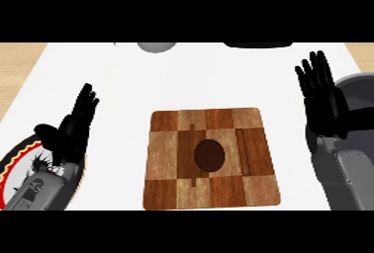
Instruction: Pick the cupcake from the cutting board and place it in the pot
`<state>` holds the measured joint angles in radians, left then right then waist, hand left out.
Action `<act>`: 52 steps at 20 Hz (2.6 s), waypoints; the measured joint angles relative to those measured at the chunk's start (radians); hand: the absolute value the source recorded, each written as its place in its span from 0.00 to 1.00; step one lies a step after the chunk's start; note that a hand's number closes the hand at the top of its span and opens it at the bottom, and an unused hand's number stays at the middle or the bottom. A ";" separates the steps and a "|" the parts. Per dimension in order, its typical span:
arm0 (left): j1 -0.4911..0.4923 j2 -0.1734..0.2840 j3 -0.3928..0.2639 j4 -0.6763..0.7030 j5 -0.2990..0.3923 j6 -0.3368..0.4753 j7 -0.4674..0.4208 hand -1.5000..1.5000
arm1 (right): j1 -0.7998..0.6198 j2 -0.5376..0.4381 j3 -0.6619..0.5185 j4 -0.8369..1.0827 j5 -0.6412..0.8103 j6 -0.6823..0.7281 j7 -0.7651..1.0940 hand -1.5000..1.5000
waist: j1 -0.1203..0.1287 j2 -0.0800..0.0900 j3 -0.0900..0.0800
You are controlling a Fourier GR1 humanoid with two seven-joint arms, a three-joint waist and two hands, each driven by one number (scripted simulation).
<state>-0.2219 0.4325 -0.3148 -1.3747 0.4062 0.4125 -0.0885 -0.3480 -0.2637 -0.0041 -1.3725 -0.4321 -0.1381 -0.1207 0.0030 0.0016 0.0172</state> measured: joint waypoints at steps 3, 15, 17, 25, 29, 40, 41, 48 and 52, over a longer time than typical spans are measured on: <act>-0.025 0.001 0.020 0.003 -0.002 -0.011 -0.021 0.50 | -0.064 -0.028 0.024 0.018 -0.032 0.129 0.007 1.00 | 0.011 0.003 -0.008; -0.099 0.014 0.076 -0.081 0.039 -0.059 -0.024 0.50 | -0.167 -0.287 0.205 0.141 0.324 0.513 -0.430 0.00 | 0.046 0.012 -0.014; -0.117 0.013 0.086 -0.065 0.040 -0.062 -0.017 0.50 | -0.181 -0.304 0.227 0.184 0.394 0.530 -0.549 0.00 | 0.038 0.012 -0.014; -0.106 0.016 0.118 -0.070 0.034 -0.074 -0.003 0.50 | -0.242 -0.372 0.354 0.213 0.655 0.497 -0.627 0.00 | 0.014 0.001 -0.017; -0.086 0.015 0.132 -0.079 0.027 -0.080 0.002 0.50 | -0.262 -0.357 0.417 0.125 0.741 0.521 -0.527 0.00 | 0.005 -0.003 -0.018; -0.084 -0.011 0.178 -0.097 -0.016 -0.101 0.041 0.50 | -0.224 -0.241 0.486 -0.012 0.907 0.607 -0.255 0.00 | -0.001 -0.003 -0.018; -0.076 -0.009 0.188 -0.101 -0.014 -0.115 0.039 0.50 | -0.217 -0.228 0.492 -0.014 0.921 0.616 -0.241 0.00 | -0.001 -0.003 -0.017; -0.077 -0.048 0.216 -0.118 -0.061 -0.135 0.068 0.50 | -0.179 -0.134 0.495 0.025 1.041 0.625 -0.243 0.00 | 0.000 -0.002 -0.017; -0.062 -0.062 0.234 -0.144 -0.085 -0.148 0.091 0.50 | -0.139 -0.103 0.486 0.019 1.096 0.608 -0.283 0.00 | -0.001 -0.002 -0.017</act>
<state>-0.2840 0.3710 -0.0810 -1.5188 0.3208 0.2645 0.0028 -0.4866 -0.3670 0.4820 -1.3533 0.6638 0.4701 -0.4039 0.0023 -0.0003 0.0000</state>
